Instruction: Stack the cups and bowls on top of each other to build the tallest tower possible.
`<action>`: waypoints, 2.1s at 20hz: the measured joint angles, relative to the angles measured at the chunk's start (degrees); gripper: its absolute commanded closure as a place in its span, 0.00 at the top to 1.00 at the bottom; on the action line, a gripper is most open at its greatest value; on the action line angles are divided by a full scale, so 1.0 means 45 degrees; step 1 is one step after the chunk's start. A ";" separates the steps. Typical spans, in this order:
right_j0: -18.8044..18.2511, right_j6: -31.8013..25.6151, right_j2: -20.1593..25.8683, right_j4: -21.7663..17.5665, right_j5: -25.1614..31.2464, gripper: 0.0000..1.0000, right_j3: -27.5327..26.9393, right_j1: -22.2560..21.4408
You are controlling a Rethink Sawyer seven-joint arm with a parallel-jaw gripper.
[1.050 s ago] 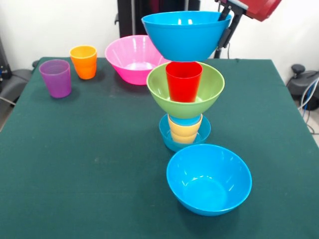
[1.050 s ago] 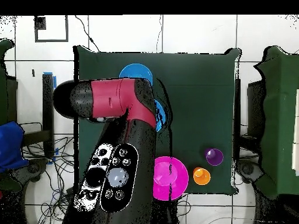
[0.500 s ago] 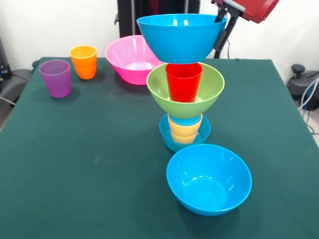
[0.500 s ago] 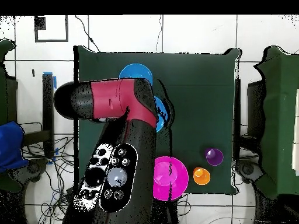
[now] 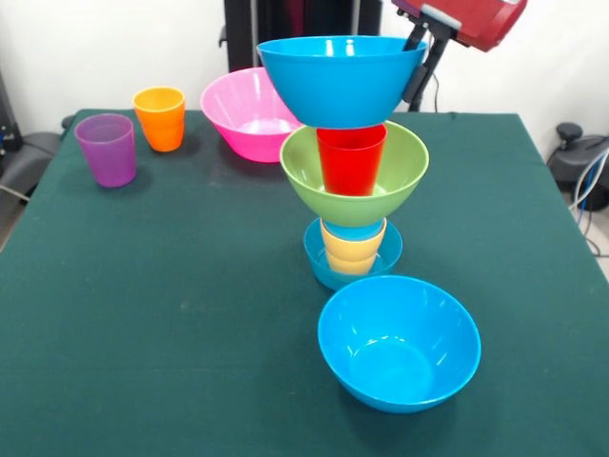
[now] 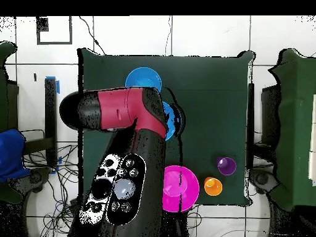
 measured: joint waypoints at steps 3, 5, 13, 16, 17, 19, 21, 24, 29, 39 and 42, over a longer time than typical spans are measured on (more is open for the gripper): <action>0.0000 0.0000 0.0055 -0.0004 -0.0123 0.00 0.0250 -0.0060; 0.0000 0.0000 0.0092 -0.0004 -0.0176 0.00 0.0386 -0.0103; 0.0001 0.0000 0.0220 -0.0003 -0.0190 0.00 0.0694 -0.0228; 0.0001 0.0000 0.0260 -0.0003 -0.0190 0.00 0.0713 -0.0226; 0.0001 0.0000 0.0273 -0.0003 -0.0190 0.00 0.0714 -0.0228; 0.0001 0.0000 0.0295 -0.0003 -0.0190 0.00 0.0714 -0.0226; 0.0000 0.0000 0.0332 -0.0003 -0.0190 0.00 0.0714 -0.0228; 0.0000 0.0000 0.0368 -0.0003 -0.0190 0.00 0.0714 -0.0226; 0.0000 0.0000 0.0445 -0.0003 -0.0190 0.00 0.0716 -0.0226; -0.0009 0.0000 0.0602 -0.0003 -0.0440 0.00 0.0907 -0.0228; -0.0028 0.0000 0.0638 -0.0003 -0.0512 0.00 0.1026 -0.0227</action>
